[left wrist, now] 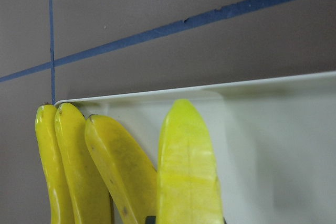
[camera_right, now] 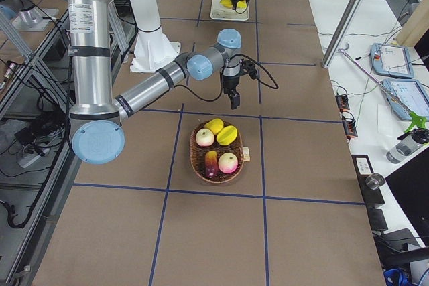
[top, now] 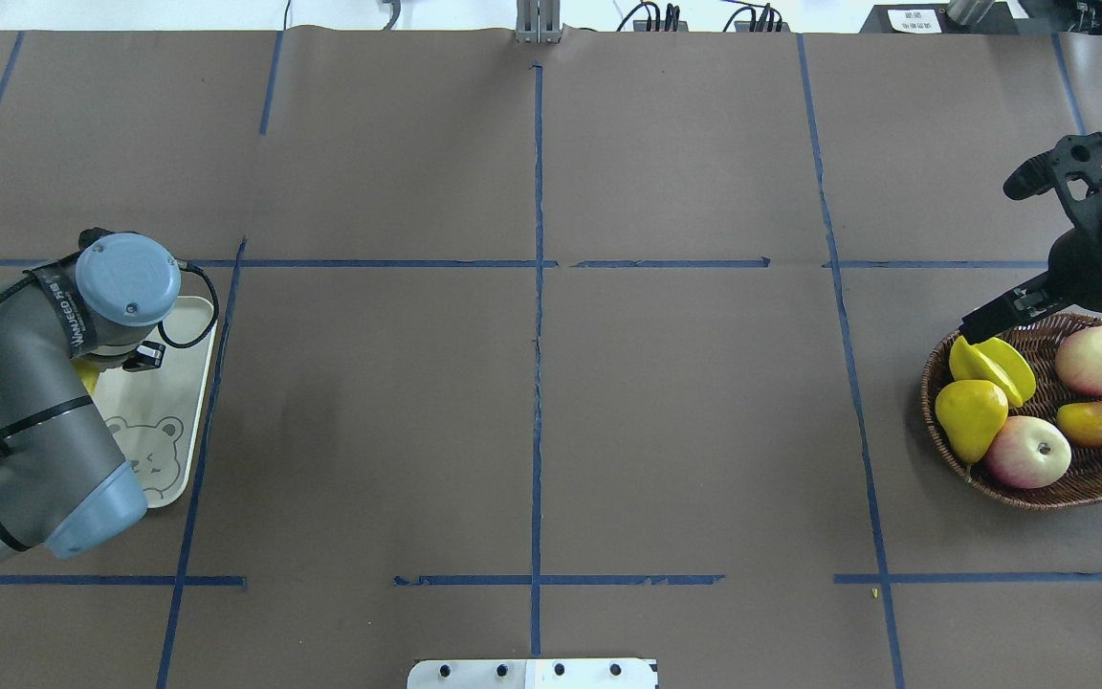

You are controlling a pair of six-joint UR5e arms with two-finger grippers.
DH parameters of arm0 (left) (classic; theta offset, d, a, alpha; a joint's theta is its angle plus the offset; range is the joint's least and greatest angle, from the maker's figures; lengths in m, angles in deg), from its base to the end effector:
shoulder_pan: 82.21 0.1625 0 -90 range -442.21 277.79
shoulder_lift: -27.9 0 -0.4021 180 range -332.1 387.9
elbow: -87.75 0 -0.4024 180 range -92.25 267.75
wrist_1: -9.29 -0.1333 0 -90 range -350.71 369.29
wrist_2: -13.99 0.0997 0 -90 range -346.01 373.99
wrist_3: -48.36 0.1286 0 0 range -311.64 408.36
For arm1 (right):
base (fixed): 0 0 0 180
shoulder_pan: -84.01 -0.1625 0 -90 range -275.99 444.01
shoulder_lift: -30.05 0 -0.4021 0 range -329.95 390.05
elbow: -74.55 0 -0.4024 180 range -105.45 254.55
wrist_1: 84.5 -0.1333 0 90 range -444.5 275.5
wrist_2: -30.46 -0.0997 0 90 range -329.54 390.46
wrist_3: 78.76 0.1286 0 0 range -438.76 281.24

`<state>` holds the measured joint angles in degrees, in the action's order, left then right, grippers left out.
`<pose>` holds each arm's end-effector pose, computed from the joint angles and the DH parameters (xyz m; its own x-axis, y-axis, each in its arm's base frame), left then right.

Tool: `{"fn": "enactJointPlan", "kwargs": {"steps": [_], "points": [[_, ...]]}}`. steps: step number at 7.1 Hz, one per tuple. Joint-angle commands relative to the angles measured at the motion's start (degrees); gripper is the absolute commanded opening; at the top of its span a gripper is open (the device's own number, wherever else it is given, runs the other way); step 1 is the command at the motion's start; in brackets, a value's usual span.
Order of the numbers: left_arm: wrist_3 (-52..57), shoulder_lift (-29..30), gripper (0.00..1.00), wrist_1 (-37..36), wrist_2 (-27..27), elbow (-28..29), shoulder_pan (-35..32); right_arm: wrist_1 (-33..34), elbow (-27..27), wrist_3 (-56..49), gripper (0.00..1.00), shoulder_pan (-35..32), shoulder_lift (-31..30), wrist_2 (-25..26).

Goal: Transfer all bananas from basket to plate

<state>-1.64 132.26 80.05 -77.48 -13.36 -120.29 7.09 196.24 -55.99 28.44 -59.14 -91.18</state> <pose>0.3733 -0.4576 0.4960 0.9943 0.0372 -0.0995 -0.0324 0.9982 0.0502 -0.2210 -0.4388 0.3911 0.6948 -0.3749 0.6138 0.2345 0.9248 0.2995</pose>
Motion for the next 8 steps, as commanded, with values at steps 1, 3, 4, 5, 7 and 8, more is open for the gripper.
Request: {"fn": "enactJointPlan", "kwargs": {"steps": [1, 3, 4, 5, 7, 8], "points": [[0.42, -0.30, 0.35, -0.01, 2.07, 0.12, -0.24, 0.00, -0.14, 0.00, 1.00, 0.11, 0.15, 0.00], [3.04, -0.39, 0.68, 0.08, 2.17, 0.21, -0.68, 0.00, -0.23, 0.00, 1.00, 0.11, 0.33, 0.00], [4.37, -0.39, 0.77, 0.08, 2.17, 0.21, -1.03, 0.00, -0.23, 0.00, 1.00, 0.11, 0.42, 0.00], [5.25, -0.48, 0.99, 0.08, 2.17, 0.12, -1.12, 0.00, -0.23, 0.00, 1.00, 0.11, 0.50, 0.00], [11.64, -0.65, 1.00, 0.52, 1.56, -1.71, -3.13, 0.09, -0.23, -0.09, 1.00, 0.11, 0.33, 0.00], [14.89, -0.83, 1.00, 0.78, 0.85, -4.16, -4.80, 0.09, -0.40, -0.18, 1.00, -0.07, 0.24, -0.08]]}}
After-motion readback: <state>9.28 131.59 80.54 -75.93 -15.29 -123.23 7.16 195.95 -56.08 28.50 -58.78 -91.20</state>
